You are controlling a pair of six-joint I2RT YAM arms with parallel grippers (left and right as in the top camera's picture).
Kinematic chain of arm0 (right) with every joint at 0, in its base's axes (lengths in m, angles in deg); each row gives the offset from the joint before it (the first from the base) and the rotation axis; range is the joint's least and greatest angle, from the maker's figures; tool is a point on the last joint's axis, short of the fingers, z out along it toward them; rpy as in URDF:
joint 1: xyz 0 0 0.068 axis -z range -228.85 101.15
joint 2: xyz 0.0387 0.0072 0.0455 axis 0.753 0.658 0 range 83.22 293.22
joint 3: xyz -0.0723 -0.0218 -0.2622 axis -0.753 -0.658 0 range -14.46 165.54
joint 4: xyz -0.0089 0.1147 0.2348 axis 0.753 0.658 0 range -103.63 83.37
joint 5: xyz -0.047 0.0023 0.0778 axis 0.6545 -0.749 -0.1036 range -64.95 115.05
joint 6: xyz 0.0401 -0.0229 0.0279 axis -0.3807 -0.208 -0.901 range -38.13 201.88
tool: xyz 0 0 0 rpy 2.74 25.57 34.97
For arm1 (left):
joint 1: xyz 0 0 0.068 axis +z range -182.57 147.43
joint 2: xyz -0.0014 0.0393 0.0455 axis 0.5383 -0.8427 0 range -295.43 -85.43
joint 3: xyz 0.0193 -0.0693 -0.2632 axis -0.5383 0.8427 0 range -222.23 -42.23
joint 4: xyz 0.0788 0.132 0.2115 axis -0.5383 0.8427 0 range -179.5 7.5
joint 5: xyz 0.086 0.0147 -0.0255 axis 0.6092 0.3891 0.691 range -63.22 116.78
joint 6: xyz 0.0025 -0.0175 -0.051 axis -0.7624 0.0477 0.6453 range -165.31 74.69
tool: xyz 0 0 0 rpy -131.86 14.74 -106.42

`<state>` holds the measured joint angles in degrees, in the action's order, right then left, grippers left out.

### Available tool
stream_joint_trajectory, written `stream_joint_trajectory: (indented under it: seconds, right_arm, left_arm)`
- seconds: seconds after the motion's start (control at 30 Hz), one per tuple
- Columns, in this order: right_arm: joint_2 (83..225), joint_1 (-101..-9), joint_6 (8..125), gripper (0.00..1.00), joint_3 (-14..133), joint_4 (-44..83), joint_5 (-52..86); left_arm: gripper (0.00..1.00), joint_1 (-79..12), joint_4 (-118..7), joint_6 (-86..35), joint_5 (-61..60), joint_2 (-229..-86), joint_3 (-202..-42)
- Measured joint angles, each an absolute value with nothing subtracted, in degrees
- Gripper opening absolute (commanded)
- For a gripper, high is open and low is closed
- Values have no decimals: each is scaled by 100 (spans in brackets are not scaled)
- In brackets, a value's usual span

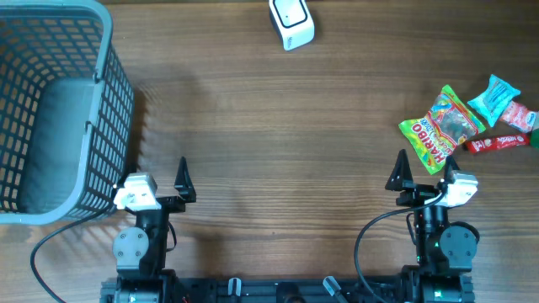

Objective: Scan the item barcode

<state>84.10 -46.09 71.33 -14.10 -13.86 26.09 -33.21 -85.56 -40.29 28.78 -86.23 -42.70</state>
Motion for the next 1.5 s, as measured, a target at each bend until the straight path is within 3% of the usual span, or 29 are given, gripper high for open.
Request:
stream_joint_trajectory:
  seconds: [0.93,1.23,1.5]
  right_arm:
    - [8410,-4609,7150,100,-1410,-1386,2614]
    - [8417,-4609,8398,100,-1410,-1388,2638]
    - [8487,-4609,8610,100,-1410,-1388,2638]
  left_arm:
    - [100,-3321,-8547,-4032,2664,-8623,-4270]
    - [100,-3321,-8547,-4032,2662,-8623,-4270]
    - [100,-3321,-8547,-4032,2662,-8623,-4270]
